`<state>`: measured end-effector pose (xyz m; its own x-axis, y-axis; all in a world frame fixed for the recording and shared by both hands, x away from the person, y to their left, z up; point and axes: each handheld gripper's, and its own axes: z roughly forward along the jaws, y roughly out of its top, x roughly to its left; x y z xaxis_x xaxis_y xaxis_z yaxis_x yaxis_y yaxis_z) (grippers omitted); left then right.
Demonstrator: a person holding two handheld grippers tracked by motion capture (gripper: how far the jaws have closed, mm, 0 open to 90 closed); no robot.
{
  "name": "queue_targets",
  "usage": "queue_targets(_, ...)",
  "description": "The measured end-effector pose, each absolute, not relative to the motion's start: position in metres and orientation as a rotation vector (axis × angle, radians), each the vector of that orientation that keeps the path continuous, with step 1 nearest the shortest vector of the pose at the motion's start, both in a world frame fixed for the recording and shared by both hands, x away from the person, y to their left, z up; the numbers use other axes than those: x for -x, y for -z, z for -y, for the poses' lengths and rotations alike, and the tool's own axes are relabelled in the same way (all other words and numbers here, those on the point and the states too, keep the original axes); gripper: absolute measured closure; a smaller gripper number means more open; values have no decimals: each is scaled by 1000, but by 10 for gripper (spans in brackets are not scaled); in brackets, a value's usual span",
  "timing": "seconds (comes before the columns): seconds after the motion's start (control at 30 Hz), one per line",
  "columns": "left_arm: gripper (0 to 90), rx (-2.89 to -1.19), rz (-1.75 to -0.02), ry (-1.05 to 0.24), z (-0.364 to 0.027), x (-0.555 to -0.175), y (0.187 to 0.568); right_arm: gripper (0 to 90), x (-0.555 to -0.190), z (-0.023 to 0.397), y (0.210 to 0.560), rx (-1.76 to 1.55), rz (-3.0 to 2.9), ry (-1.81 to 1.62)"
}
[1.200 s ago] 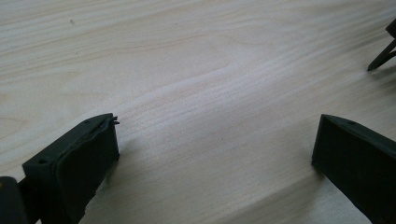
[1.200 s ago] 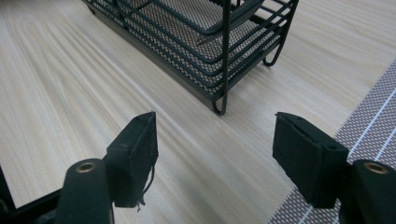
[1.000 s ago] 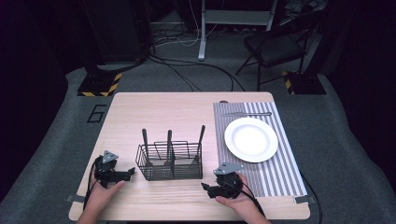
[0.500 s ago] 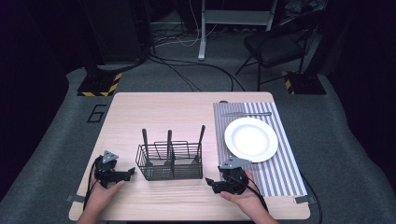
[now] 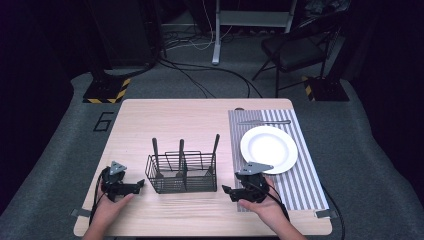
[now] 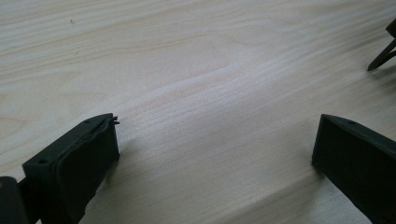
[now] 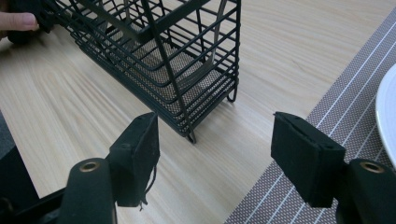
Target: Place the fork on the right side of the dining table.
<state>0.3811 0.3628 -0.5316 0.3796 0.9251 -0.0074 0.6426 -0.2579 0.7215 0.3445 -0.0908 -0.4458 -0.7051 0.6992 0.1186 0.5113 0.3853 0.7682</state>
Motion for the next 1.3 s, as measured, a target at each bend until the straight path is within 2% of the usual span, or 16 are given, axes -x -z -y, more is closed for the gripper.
queue_targets(1.3, 2, -1999, -1344, -565, -363, -381, 532, 333, -373, 91, 387, -1079, -2388, -1288)
